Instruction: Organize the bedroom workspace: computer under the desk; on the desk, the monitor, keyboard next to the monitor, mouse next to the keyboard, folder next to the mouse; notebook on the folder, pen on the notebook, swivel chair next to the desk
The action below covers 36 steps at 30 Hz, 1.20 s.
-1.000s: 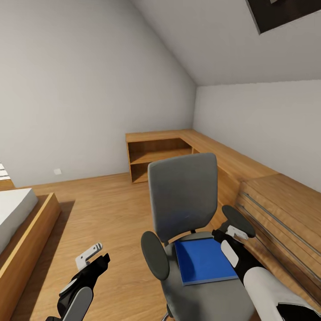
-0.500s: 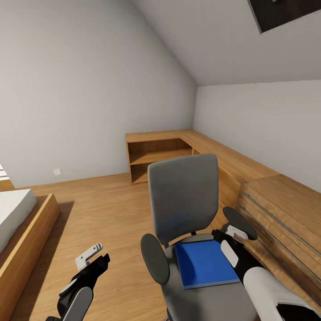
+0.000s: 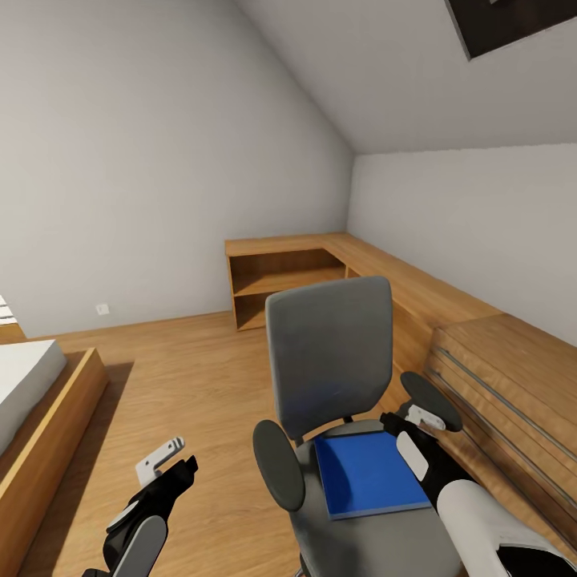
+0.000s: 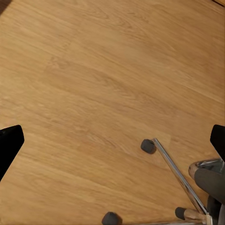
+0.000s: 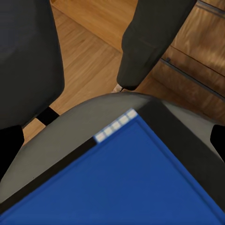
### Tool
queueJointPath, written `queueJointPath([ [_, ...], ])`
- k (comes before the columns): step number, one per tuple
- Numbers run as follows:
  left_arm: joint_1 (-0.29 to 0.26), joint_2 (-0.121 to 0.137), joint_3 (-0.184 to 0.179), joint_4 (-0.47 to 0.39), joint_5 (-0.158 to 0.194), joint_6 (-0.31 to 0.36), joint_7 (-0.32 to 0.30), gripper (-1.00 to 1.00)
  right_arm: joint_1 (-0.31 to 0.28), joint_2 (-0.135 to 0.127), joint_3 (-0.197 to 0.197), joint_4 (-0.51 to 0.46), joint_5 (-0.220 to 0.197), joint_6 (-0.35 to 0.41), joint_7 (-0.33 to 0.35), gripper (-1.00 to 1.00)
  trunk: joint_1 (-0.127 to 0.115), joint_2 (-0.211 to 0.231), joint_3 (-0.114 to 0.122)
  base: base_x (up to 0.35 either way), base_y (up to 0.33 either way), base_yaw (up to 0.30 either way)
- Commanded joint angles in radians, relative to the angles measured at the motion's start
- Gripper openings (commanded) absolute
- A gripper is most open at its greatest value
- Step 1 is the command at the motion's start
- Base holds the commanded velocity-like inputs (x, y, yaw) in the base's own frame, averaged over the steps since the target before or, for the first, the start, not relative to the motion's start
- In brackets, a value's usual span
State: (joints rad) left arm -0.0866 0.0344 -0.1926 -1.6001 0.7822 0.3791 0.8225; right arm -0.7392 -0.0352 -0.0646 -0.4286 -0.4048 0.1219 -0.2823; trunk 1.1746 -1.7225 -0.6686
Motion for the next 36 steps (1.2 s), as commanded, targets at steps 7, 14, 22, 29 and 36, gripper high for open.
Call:
queueJointPath([
  [7,-0.001,0.0,-0.002,-0.001,0.004,0.003,0.007,1.0,0.0,0.0,0.0,-0.002,-0.005,0.004,-0.003,1.0,0.0,-0.001,-0.001,0.0,0.0,0.0],
  [14,-0.001,-0.002,-0.002,-0.002,0.002,0.003,0.008,1.0,0.0,-0.001,-0.001,-0.002,-0.004,0.004,-0.004,1.0,0.0,-0.001,-0.001,0.0,0.0,0.0],
  [22,-0.001,-0.003,-0.005,-0.003,0.002,0.001,0.009,1.0,0.0,-0.002,-0.001,-0.002,-0.003,0.004,-0.004,1.0,0.008,-0.015,-0.007,0.0,0.0,0.0],
  [29,-0.001,-0.002,-0.033,-0.003,0.001,-0.003,0.009,1.0,0.0,-0.002,-0.002,-0.002,-0.003,0.004,-0.004,1.0,0.034,-0.064,-0.029,0.0,0.0,0.0],
  [36,-0.001,-0.002,-0.041,-0.003,-0.001,-0.005,0.009,1.0,0.0,-0.002,-0.003,-0.002,-0.003,0.004,-0.003,1.0,0.061,-0.113,-0.051,0.0,0.0,0.0],
])
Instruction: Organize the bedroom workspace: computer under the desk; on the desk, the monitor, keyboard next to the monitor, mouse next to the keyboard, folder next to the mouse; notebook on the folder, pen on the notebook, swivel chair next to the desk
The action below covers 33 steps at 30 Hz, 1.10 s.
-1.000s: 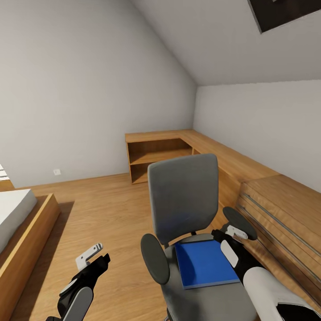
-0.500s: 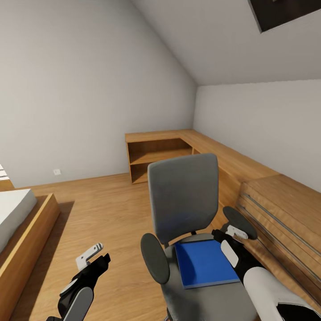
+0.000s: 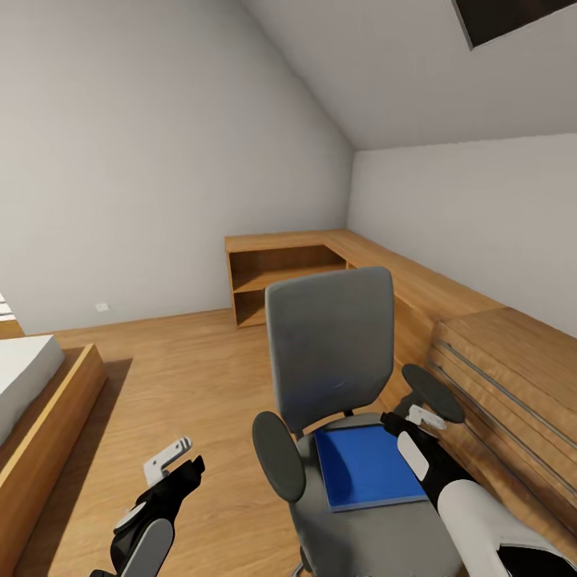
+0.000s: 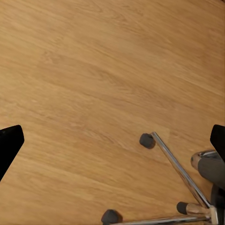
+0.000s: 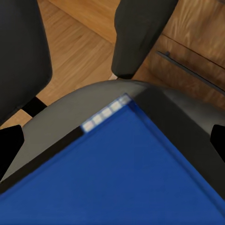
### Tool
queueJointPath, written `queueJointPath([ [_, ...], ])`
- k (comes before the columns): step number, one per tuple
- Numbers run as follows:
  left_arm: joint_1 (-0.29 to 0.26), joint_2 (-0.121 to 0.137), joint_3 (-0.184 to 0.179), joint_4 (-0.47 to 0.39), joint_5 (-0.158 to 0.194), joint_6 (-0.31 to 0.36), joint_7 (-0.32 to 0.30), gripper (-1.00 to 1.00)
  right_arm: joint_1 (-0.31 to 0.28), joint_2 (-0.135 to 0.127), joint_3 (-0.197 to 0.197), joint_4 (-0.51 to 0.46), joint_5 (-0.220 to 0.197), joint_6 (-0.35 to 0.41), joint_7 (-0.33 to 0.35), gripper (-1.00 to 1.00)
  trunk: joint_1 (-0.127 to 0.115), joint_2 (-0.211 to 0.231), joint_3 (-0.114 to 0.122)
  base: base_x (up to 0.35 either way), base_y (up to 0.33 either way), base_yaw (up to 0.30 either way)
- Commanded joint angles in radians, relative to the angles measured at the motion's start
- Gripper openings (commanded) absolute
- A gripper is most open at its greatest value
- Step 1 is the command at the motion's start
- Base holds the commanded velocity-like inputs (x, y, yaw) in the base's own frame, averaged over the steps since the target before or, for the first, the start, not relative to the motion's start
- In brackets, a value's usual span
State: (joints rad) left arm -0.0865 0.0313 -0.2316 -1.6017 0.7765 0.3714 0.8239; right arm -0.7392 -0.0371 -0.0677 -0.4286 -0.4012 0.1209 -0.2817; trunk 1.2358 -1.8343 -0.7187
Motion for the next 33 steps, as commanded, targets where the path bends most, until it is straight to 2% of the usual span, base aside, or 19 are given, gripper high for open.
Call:
queueJointPath([
  [1,-0.001,0.001,-0.002,-0.001,0.005,0.003,0.007,1.0,0.0,0.0,0.0,-0.002,-0.007,0.005,-0.004,1.0,0.004,-0.008,-0.004,0.0,0.0,0.0],
  [8,-0.001,0.002,-0.003,-0.001,0.004,0.003,0.007,1.0,0.0,0.0,0.0,-0.002,-0.007,0.004,-0.004,1.0,0.031,-0.057,-0.026,0.0,0.0,0.0],
  [25,-0.001,0.005,-0.003,0.0,0.004,0.006,0.007,1.0,0.0,0.0,0.002,0.002,-0.007,-0.031,-0.004,1.0,0.031,-0.057,-0.026,0.0,0.005,0.0],
  [33,-0.001,0.006,-0.003,0.0,0.004,0.006,0.007,1.0,0.0,0.0,0.002,0.001,-0.007,-0.032,-0.004,1.0,0.031,-0.057,-0.026,0.0,0.202,0.0],
])
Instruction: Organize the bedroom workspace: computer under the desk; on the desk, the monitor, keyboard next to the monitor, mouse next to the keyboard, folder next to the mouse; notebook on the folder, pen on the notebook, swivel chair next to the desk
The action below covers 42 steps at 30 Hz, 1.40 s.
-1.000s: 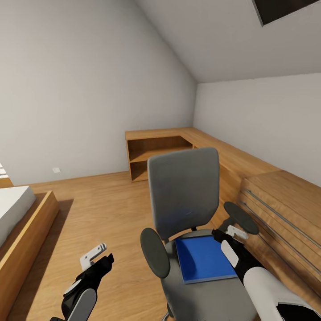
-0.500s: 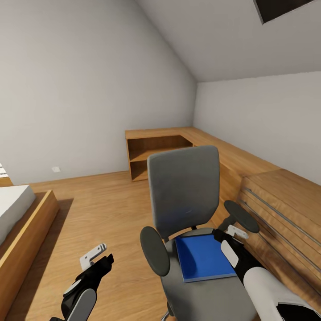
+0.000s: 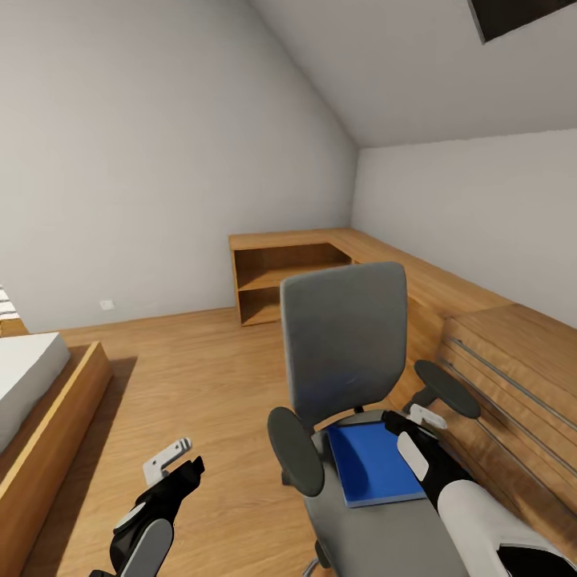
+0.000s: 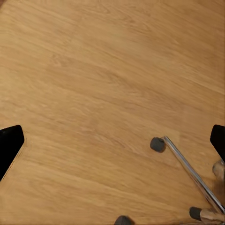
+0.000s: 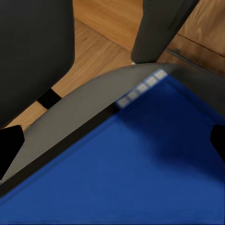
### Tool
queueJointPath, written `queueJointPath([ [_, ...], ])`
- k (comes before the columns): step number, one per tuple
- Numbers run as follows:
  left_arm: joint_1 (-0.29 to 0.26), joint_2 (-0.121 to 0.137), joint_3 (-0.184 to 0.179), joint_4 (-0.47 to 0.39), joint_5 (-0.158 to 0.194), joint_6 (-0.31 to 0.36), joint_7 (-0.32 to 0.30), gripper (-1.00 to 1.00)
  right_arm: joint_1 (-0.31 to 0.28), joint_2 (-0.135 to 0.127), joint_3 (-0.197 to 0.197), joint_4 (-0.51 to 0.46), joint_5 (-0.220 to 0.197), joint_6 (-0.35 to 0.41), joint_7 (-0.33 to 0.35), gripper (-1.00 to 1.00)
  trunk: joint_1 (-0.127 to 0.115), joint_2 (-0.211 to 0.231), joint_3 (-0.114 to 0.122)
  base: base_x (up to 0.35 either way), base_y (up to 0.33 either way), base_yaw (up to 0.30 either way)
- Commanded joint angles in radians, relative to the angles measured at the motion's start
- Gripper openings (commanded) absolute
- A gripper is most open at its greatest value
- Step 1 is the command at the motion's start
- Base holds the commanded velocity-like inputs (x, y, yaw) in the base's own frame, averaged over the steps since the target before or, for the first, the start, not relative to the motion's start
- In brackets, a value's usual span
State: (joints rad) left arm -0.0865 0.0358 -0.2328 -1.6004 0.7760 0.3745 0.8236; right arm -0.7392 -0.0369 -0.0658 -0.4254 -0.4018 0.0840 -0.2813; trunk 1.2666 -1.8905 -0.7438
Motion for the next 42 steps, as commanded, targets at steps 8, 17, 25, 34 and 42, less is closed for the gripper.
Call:
queueJointPath([
  [8,0.0,0.001,-0.002,-0.001,0.005,0.004,0.007,1.0,0.0,0.0,0.0,-0.003,-0.006,0.005,-0.006,1.0,0.0,0.0,-0.001,0.0,0.029,0.0],
  [17,-0.001,0.001,-0.002,-0.001,0.004,0.006,0.007,1.0,0.0,0.001,0.0,-0.003,-0.007,0.005,-0.008,1.0,0.0,0.0,-0.001,0.0,0.001,0.0],
  [25,-0.001,0.001,-0.002,-0.001,0.004,0.005,0.007,1.0,0.0,0.002,-0.001,-0.004,-0.009,0.005,-0.009,1.0,0.0,0.0,0.0,0.0,0.0,-0.088],
  [34,-0.001,0.001,-0.002,-0.001,0.004,0.004,0.006,1.0,0.0,0.002,0.0,-0.003,-0.011,0.005,-0.009,1.0,0.0,0.0,0.002,0.0,0.0,-0.13],
  [42,-0.001,0.001,-0.002,-0.001,0.004,0.004,0.006,1.0,0.0,0.002,-0.001,-0.003,-0.012,0.005,-0.009,1.0,0.0,0.0,0.002,0.0,0.0,-0.017],
])
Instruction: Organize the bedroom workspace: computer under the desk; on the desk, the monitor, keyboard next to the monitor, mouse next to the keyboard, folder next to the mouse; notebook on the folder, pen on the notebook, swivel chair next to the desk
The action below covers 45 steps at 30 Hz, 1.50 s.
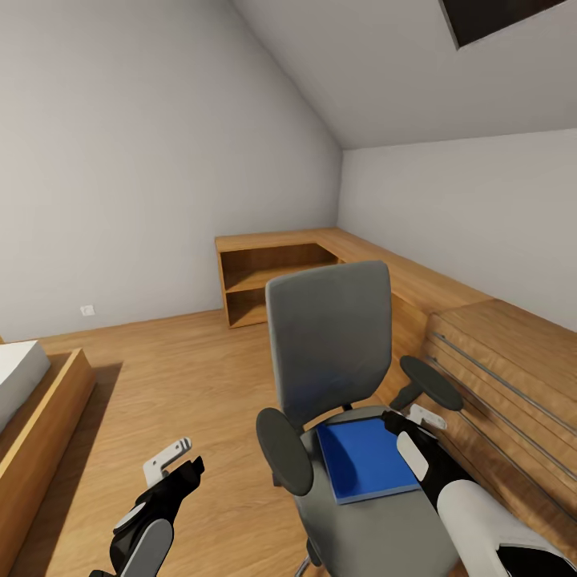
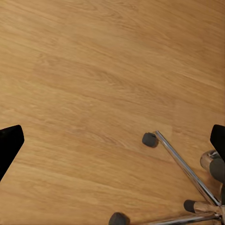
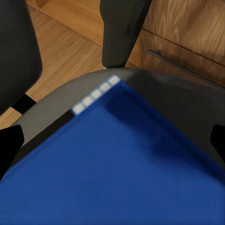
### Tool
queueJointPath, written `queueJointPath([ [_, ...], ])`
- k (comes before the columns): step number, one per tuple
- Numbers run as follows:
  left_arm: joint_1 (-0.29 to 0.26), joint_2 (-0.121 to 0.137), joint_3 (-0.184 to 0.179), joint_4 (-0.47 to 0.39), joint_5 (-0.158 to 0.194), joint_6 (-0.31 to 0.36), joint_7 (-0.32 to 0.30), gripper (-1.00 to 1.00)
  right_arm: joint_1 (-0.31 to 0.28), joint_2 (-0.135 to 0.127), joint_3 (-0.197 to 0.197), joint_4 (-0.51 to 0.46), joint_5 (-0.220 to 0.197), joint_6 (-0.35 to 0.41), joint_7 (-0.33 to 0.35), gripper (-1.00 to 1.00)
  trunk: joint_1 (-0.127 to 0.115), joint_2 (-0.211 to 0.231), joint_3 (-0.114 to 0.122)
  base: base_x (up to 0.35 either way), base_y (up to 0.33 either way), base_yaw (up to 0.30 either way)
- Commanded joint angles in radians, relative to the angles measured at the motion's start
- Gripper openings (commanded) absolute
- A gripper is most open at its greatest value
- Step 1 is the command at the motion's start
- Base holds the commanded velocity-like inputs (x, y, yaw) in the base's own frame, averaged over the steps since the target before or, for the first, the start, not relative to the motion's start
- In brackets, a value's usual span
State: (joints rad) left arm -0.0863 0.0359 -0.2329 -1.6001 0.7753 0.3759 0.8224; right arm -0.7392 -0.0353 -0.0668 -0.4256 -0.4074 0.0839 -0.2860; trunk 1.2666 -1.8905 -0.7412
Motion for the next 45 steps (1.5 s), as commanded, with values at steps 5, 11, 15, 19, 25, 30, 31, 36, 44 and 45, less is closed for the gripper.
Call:
queueJointPath([
  [5,-0.001,0.001,-0.002,-0.001,0.005,0.003,0.007,1.0,0.0,0.0,0.0,-0.002,-0.007,0.005,-0.004,1.0,0.0,0.0,-0.001,0.0,0.0,-0.002],
  [11,-0.001,0.001,-0.002,-0.001,0.005,0.001,0.008,1.0,0.0,0.0,-0.001,-0.001,-0.007,0.005,-0.004,1.0,0.0,0.0,-0.001,0.004,0.087,0.0],
  [15,-0.001,0.001,-0.002,-0.001,0.005,0.001,0.008,1.0,0.0,-0.001,-0.001,-0.002,-0.007,0.005,-0.003,1.0,0.0,0.0,-0.001,0.004,0.202,0.0],
  [19,-0.001,0.001,-0.002,-0.001,0.005,0.003,0.008,1.0,0.0,-0.001,-0.002,-0.002,-0.007,0.005,-0.004,1.0,0.0,0.0,-0.001,0.001,0.067,0.0],
  [25,-0.001,0.001,-0.002,-0.001,0.006,0.004,0.008,1.0,0.0,-0.002,-0.002,-0.003,-0.005,0.005,-0.004,1.0,0.0,0.0,-0.001,0.0,0.008,0.0],
  [30,-0.001,0.001,-0.002,-0.001,0.005,0.001,0.009,1.0,0.0,-0.002,-0.001,-0.001,0.0,0.005,-0.005,1.0,0.0,0.0,-0.001,0.012,0.0,0.0],
  [31,-0.001,0.001,-0.002,-0.001,0.005,0.001,0.009,1.0,0.0,-0.002,-0.001,-0.001,0.0,0.005,-0.005,1.0,0.0,0.0,-0.001,0.079,0.0,0.0],
  [36,-0.001,0.001,-0.002,-0.001,0.004,-0.001,0.009,1.0,0.0,-0.002,0.0,-0.001,0.001,0.005,-0.007,1.0,0.0,0.0,-0.001,0.139,0.0,0.0],
  [44,-0.001,0.001,-0.002,-0.001,0.005,0.001,0.008,1.0,0.0,-0.003,0.004,0.004,0.002,0.007,-0.026,1.0,0.0,0.0,-0.001,0.023,0.0,0.0],
  [45,-0.001,0.001,-0.002,-0.001,0.005,0.001,0.008,1.0,0.0,-0.003,0.004,0.005,0.002,0.007,-0.034,1.0,0.0,0.0,-0.001,0.004,0.0,0.0],
])
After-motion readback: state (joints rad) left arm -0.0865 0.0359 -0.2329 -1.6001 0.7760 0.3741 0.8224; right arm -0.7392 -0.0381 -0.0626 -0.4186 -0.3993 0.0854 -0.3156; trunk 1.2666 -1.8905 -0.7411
